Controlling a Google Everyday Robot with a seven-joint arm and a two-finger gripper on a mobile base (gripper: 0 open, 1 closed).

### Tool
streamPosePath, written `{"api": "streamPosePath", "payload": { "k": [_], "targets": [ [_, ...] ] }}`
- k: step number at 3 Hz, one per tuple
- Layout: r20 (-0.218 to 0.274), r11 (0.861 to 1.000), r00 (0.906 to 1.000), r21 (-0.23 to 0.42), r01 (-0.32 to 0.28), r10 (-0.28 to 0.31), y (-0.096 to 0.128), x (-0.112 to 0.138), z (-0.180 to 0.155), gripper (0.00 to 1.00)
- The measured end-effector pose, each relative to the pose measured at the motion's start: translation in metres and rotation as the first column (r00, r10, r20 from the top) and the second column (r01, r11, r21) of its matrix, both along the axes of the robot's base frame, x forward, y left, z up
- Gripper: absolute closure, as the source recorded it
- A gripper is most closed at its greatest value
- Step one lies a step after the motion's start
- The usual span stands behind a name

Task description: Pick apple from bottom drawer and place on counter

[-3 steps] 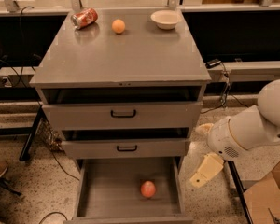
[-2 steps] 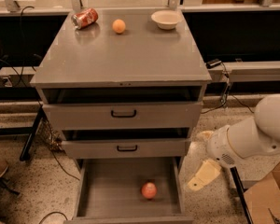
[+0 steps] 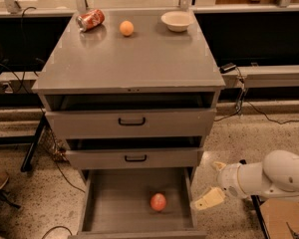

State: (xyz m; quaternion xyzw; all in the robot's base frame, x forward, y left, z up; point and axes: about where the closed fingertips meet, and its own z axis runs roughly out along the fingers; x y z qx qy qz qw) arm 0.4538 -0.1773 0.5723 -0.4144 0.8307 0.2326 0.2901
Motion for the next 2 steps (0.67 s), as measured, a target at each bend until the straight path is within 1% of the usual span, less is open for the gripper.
{"api": "streamPosePath", "payload": {
  "k": [1,2],
  "targets": [
    [0.009,0.996,0.9985,0.073,0.053,-0.053,0.002,0.024,-0.066,0.00],
    [-0.055,0.992,0.9973,0.116,0.055,-0.049,0.014,0.010,-0.104,0.00]
  ]
}}
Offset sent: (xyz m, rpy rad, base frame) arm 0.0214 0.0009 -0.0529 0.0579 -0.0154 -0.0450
